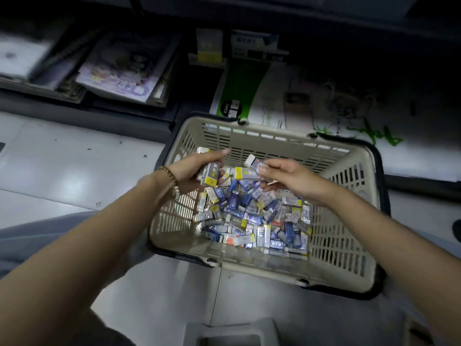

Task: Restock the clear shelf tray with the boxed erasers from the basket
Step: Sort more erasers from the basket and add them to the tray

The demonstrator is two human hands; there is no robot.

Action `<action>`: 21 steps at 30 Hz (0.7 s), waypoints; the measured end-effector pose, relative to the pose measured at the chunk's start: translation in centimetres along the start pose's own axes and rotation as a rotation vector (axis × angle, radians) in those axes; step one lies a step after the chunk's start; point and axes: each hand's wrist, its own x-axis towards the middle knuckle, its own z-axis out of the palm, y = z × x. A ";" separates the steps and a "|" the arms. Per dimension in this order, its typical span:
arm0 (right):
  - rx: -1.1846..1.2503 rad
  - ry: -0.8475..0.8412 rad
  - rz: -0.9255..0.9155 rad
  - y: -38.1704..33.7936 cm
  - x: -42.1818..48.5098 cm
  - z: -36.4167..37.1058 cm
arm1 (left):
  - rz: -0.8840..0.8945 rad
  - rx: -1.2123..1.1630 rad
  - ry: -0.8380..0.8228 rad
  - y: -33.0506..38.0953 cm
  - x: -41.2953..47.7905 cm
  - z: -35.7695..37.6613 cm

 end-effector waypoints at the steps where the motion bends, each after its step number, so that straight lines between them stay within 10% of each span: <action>1: -0.011 -0.008 -0.044 -2.1 -0.6 -0.1 | 0.004 0.041 -0.047 1.3 -1.0 0.6; 21: 0.349 0.324 -0.451 -22.7 -3.2 1.2 | 0.457 -0.281 0.089 16.0 -10.9 2.3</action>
